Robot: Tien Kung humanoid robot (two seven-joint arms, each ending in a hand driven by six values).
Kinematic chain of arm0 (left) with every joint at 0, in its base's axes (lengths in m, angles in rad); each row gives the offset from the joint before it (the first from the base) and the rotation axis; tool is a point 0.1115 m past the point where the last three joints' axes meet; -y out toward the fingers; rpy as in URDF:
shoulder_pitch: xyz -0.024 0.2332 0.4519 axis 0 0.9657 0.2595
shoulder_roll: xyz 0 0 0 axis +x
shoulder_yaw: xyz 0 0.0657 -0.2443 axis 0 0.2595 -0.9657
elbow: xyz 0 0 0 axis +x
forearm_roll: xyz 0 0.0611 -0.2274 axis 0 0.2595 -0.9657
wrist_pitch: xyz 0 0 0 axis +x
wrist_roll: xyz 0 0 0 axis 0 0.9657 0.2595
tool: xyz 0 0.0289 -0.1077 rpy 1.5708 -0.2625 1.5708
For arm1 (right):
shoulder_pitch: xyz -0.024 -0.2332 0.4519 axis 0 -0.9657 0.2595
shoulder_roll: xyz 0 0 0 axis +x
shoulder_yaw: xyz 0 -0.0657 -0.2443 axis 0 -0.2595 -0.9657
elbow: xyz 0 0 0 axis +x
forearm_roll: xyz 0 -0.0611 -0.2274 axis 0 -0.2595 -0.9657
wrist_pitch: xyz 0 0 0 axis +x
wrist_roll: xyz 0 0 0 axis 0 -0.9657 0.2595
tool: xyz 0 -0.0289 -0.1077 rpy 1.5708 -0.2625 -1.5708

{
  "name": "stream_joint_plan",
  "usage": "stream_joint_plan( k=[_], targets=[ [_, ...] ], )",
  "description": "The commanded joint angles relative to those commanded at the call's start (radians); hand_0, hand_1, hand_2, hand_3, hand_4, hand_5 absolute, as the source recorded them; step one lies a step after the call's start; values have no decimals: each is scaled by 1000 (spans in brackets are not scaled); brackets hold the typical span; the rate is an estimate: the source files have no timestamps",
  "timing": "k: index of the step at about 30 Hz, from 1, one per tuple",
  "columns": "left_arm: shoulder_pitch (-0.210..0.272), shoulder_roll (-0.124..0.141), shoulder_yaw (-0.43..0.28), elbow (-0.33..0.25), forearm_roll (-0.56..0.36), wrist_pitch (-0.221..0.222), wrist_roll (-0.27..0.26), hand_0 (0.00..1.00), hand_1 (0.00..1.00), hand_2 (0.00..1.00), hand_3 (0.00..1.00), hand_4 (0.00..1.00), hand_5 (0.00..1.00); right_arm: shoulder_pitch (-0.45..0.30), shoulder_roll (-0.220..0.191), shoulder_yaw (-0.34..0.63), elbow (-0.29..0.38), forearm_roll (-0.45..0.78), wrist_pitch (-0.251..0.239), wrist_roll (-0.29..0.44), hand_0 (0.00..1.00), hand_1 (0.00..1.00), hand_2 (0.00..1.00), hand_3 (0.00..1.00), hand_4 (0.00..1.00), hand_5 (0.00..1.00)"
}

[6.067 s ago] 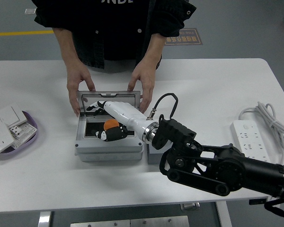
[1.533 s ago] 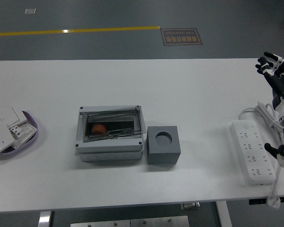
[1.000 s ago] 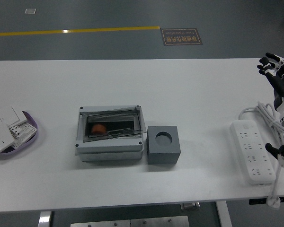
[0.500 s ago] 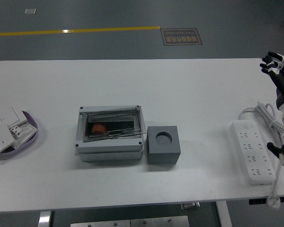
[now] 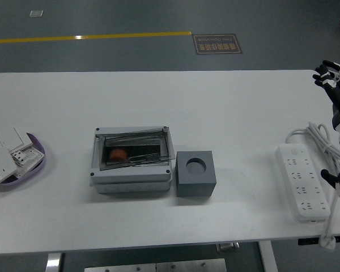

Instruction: Pick up the cylinder from the cube,place it in the box,flap close box

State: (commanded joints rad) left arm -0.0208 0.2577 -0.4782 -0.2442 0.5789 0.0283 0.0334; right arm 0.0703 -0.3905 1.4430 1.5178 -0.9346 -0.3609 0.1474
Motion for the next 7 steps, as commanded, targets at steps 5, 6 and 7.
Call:
stream_joint_plan(
  k=[5, 6, 7],
  targets=[
    [-2, -1, 4, 0, 0, 0, 1, 595, 622, 615, 631, 680, 246, -1, -1, 0, -2, 2, -1, 1, 726, 646, 645, 660, 692, 366],
    [-3, -2, 4, 0, -1, 0, 1, 595, 622, 615, 631, 680, 246, -1, -1, 0, -3, 2, -1, 0, 726, 646, 645, 660, 692, 366],
    [-3, -2, 4, 0, -1, 0, 2, 595, 622, 615, 631, 680, 246, -1, -2, -1, -3, 2, -1, 0, 726, 646, 645, 660, 692, 366]
  ],
)
